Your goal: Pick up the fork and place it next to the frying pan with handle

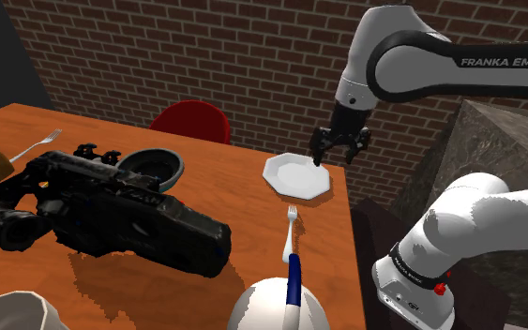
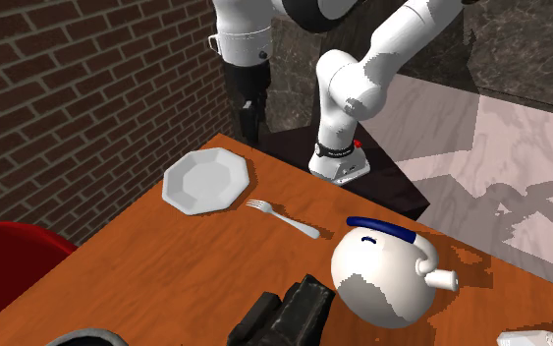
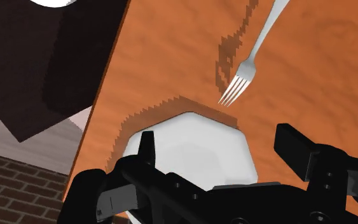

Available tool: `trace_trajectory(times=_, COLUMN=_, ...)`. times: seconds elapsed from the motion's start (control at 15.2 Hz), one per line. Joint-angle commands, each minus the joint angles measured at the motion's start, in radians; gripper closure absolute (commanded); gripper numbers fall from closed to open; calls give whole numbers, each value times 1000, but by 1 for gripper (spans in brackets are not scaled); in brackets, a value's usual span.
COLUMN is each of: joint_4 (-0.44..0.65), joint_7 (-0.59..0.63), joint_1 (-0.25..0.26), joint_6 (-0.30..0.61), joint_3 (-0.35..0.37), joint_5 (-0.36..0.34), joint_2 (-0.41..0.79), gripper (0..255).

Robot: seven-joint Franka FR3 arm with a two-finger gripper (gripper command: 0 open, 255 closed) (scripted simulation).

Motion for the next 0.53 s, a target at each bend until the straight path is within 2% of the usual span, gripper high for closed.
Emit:
trace_trajectory(times=0.0, joint_4=-38, joint_7=90, joint_1=14, joint_6=46, joint_3=61, joint_5=58, joint_2=9, gripper=0)
trace_trajectory(times=0.46, joint_4=-100, joint_7=358, joint_1=46, joint_6=220, joint_3=258, joint_5=241, joint_2=121, gripper=0)
